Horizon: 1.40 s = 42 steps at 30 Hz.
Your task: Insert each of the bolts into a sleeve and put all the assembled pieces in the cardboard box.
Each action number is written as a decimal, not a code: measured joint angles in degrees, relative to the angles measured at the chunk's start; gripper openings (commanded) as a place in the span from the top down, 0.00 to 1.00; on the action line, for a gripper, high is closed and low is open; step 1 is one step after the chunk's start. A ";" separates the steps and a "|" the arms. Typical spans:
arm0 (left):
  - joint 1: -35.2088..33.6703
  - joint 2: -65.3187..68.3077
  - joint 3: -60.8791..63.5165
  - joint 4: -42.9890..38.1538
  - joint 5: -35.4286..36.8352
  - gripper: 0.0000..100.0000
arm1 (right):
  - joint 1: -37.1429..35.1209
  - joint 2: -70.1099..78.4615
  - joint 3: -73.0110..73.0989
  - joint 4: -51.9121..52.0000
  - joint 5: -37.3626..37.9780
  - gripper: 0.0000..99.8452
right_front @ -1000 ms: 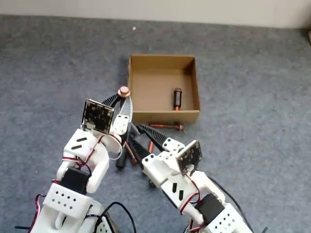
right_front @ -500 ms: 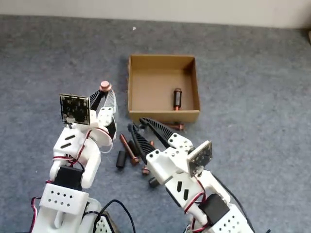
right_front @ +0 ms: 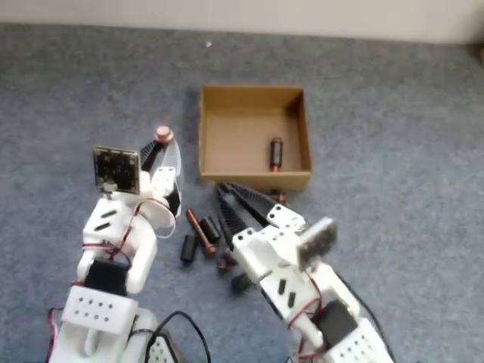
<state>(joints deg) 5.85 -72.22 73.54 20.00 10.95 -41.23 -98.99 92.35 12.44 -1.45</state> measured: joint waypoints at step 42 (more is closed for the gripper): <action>-0.44 0.00 0.00 0.00 0.00 0.99 | -2.37 76.66 -47.74 51.96 -39.91 0.83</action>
<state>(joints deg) 5.41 -72.22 73.54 20.00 10.95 -43.60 -22.33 44.62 64.40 -41.36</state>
